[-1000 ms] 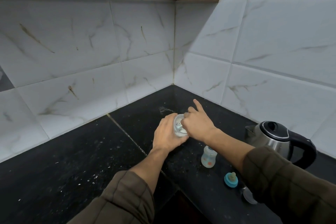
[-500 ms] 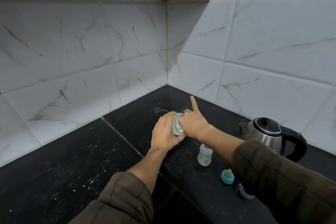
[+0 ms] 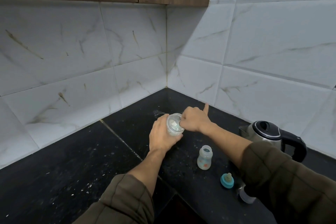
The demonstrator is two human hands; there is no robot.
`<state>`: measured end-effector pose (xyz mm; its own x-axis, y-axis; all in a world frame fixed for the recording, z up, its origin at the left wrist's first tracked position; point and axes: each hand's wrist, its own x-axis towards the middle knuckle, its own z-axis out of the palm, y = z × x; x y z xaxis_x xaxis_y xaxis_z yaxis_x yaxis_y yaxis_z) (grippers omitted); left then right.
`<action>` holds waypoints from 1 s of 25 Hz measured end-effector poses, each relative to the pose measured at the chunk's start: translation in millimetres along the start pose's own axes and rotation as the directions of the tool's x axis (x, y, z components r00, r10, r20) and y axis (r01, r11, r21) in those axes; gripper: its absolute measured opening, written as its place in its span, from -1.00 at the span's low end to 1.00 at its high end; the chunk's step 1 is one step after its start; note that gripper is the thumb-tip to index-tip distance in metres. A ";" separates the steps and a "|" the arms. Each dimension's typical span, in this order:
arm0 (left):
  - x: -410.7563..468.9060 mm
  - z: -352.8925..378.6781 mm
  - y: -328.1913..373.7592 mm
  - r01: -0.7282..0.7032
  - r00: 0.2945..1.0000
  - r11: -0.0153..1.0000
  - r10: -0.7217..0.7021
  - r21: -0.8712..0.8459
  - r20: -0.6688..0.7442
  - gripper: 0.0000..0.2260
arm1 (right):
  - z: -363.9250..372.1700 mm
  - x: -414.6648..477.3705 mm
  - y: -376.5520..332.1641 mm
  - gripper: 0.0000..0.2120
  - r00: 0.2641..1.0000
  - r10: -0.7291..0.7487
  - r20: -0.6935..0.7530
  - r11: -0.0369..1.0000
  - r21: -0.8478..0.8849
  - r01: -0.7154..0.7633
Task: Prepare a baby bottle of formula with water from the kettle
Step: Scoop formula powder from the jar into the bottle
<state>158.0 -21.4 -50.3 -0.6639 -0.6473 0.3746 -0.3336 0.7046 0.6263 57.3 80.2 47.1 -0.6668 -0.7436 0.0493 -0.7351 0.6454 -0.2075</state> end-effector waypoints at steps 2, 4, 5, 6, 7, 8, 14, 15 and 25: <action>1.8 0.7 -0.4 0.022 1.000 1.000 -0.022 -0.002 -0.008 -0.19 | -5.8 4.2 3.8 -0.85 0.998 0.058 -0.009 0.995 0.085 -0.057; 3.1 2.1 -0.6 0.047 0.999 0.999 -0.047 -0.003 -0.024 -0.18 | -8.1 8.2 9.5 -0.83 0.995 0.094 -0.017 0.987 0.130 -0.091; 3.8 2.7 -0.8 0.061 0.997 0.998 -0.061 -0.010 -0.035 -0.19 | -7.9 9.2 12.8 -0.80 0.994 0.108 -0.014 0.982 0.154 -0.104; 4.6 3.4 -1.3 0.074 0.996 0.997 -0.075 -0.021 -0.047 -0.20 | -7.0 9.6 16.3 -0.79 0.993 0.114 -0.011 0.978 0.179 -0.110; 5.5 3.8 -1.5 0.085 0.994 0.996 -0.087 -0.037 -0.058 -0.20 | -5.9 8.7 19.8 -0.79 0.994 0.113 -0.010 0.973 0.202 -0.109; 6.4 3.9 -1.6 0.094 0.993 0.994 -0.098 -0.051 -0.065 -0.20 | -4.3 7.5 22.9 -0.80 0.994 0.108 -0.006 0.969 0.225 -0.104; 8.8 4.3 1.1 0.092 0.993 0.994 -0.096 -0.060 -0.069 -0.20 | 0.9 0.9 31.5 -0.85 0.999 0.048 -0.025 0.942 0.335 -0.037; 9.0 4.3 1.6 0.086 0.993 0.994 -0.091 -0.061 -0.071 -0.21 | 1.3 0.4 32.0 -0.83 0.998 0.049 -0.024 0.941 0.336 -0.038; 6.0 4.5 -2.0 0.107 0.993 0.994 -0.108 -0.038 -0.050 -0.19 | 8.3 -2.8 33.8 -0.86 0.999 0.053 0.005 0.925 0.377 -0.051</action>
<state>151.6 -25.4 -52.4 -0.5898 -0.7335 0.3379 -0.3770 0.6201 0.6880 35.3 102.7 31.9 -0.7040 -0.7094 0.0337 -0.6002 0.5689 -0.5623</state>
